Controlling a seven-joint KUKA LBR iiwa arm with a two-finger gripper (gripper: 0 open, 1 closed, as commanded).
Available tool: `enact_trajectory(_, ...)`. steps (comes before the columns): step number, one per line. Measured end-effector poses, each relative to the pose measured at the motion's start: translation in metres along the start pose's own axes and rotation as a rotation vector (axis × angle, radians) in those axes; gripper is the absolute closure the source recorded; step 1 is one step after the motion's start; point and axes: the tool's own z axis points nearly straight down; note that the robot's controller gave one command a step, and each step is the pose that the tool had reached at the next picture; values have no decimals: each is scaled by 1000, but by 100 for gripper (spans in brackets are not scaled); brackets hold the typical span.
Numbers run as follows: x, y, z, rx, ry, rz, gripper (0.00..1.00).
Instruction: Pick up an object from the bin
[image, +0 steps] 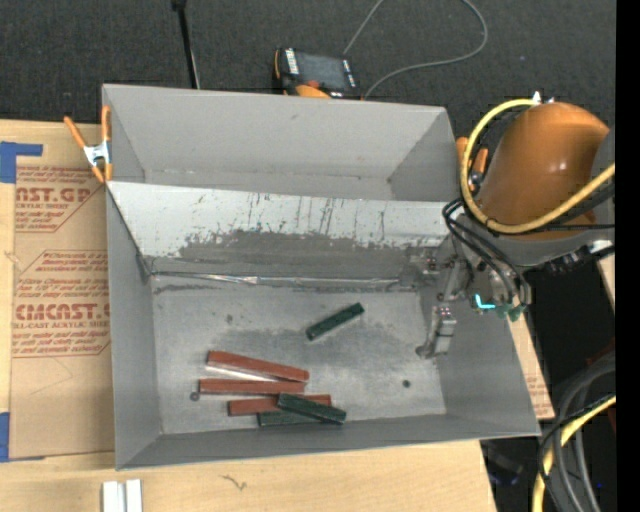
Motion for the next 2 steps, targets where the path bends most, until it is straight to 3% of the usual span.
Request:
enact_trajectory(1,-38,31,119,-1,-2,-203,0)
enact_trajectory(2,-52,40,171,0,-3,-246,0)
